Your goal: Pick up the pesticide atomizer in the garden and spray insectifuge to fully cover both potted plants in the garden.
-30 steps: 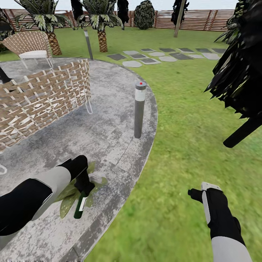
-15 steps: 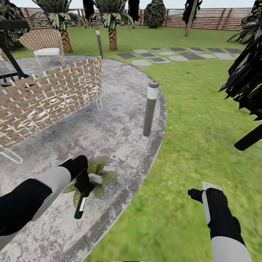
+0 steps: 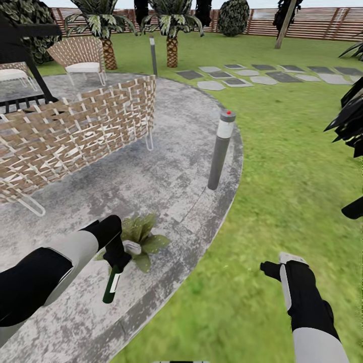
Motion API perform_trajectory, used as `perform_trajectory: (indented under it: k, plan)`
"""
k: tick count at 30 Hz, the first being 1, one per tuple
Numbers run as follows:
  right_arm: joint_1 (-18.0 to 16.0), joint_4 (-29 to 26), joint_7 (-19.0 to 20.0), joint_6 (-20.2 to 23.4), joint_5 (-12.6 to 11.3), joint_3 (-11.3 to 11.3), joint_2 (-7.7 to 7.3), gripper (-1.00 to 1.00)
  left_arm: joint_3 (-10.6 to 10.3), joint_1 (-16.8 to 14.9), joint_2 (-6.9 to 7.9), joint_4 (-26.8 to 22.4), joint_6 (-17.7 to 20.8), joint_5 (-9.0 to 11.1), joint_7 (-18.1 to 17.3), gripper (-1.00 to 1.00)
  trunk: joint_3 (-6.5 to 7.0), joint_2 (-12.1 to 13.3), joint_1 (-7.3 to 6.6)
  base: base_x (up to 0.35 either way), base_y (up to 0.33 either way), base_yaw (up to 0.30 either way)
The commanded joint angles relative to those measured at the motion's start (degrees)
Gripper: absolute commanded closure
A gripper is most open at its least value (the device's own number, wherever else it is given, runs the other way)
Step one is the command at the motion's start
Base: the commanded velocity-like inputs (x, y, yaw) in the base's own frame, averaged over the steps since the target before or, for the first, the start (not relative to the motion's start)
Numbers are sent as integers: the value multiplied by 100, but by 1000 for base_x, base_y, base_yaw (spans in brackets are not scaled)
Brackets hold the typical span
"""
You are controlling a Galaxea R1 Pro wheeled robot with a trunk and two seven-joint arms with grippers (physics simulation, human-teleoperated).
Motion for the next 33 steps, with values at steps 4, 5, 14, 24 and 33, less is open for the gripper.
perform_trajectory:
  k: [4,5,14,24,33]
  plan:
    - [-4,-4,10,21,27,-8,5,-100,11,42,2,-12,29,-61,-55,100,-7,-2,0,63,-294,51]
    - [-5,-4,10,21,27,-8,5,-100,11,63,2,-12,29,-61,-55,100,-9,-2,0,11,-127,191]
    - [-3,1,9,21,27,-6,5,-100,11,87,2,-19,29,-61,-55,100,-29,-2,0,1,-17,216]
    - [-4,1,10,21,27,-8,5,-100,10,119,2,-20,29,-70,-51,100,-29,-2,0,0,-230,3]
    - [-7,2,2,21,27,-5,5,-100,11,122,2,-20,29,-70,-50,100,-39,-2,0,0,-8,143]
